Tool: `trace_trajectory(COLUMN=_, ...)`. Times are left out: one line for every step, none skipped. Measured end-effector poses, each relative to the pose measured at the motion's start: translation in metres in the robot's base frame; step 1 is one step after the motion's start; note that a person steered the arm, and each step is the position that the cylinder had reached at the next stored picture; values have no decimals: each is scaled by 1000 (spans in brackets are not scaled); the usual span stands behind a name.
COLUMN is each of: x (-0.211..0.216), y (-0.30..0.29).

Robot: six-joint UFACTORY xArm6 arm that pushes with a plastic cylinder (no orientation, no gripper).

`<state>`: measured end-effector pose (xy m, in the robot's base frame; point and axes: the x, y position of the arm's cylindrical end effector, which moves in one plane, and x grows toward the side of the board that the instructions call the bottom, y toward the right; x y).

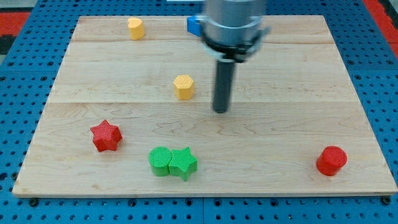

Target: Move the red star near the red circle

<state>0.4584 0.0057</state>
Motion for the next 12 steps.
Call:
trace_trajectory(x=1, y=-72)
trace_trajectory(x=1, y=-151)
trace_trajectory(x=13, y=-217)
trace_trajectory(x=47, y=-251)
trace_trajectory(x=64, y=-249)
trace_trajectory(x=64, y=-195)
trace_trajectory(x=64, y=-102)
trace_trajectory(x=64, y=-10)
trace_trajectory(x=64, y=68)
trace_trajectory(x=59, y=84)
trace_trajectory(x=50, y=108)
trace_trajectory(x=62, y=123)
